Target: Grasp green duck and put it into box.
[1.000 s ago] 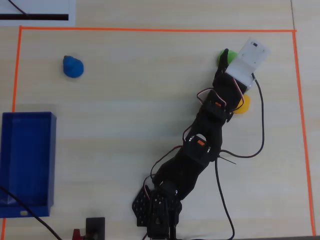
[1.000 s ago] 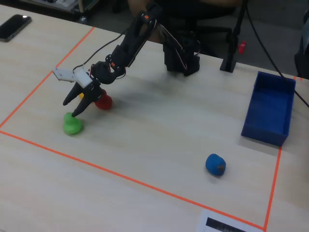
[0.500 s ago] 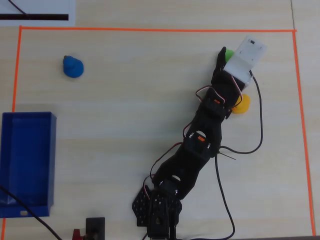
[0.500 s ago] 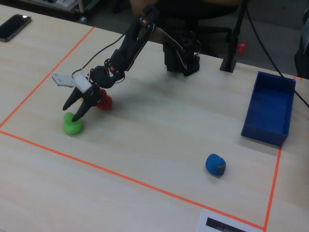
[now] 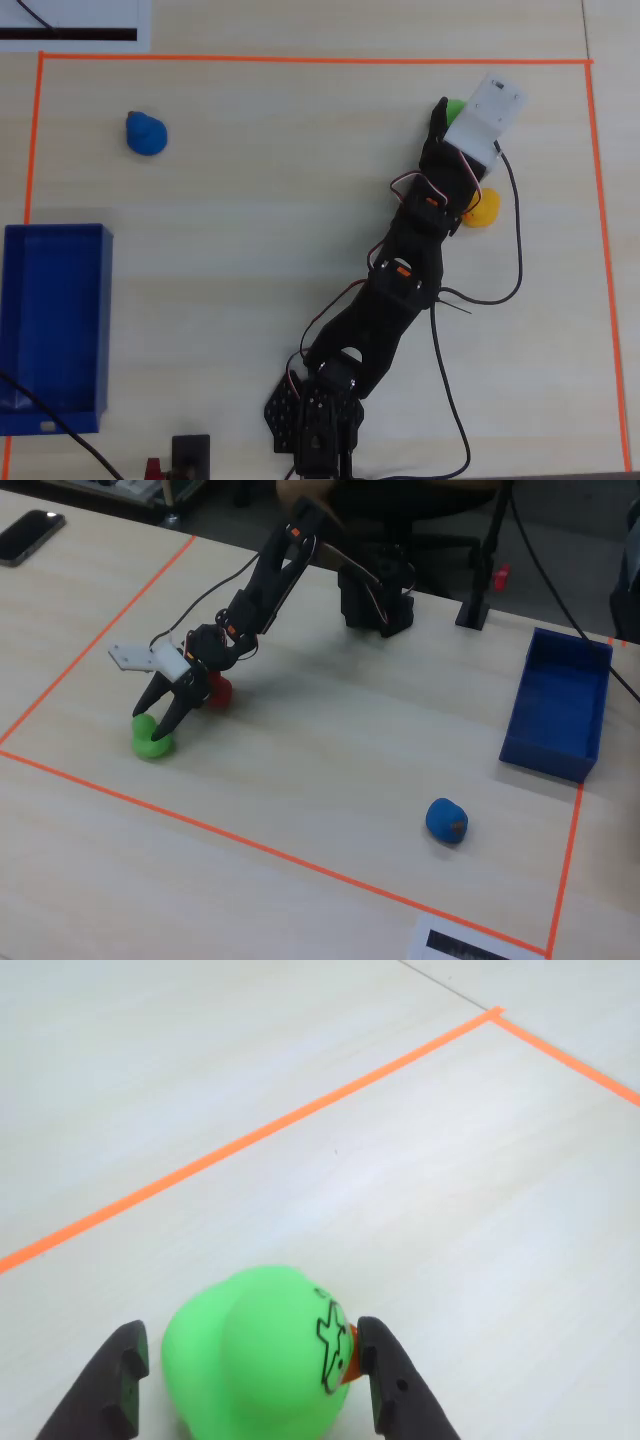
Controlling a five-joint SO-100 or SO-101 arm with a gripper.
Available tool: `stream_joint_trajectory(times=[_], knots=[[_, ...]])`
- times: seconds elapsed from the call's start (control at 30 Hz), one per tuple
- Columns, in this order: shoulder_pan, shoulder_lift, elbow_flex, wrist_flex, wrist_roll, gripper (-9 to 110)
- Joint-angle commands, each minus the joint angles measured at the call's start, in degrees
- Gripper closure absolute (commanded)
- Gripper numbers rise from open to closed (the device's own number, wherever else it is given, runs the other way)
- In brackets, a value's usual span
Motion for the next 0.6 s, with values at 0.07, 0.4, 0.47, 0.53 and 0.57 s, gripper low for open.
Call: stream_joint_trajectory(times=[0.07,0.4,0.47,0.53,0.57], knots=[[-0.4,-0.1,-4.0,0.6,0.3,73],[-0.4,-0.7,-6.0,7.2,0.2,101],[-0.4,-0.5,-6.0,7.2,0.4,101],[-0.4,-0.2,-5.9,7.3,0.5,101],[-0.4,0.1,-5.8,7.5,0.6,101]])
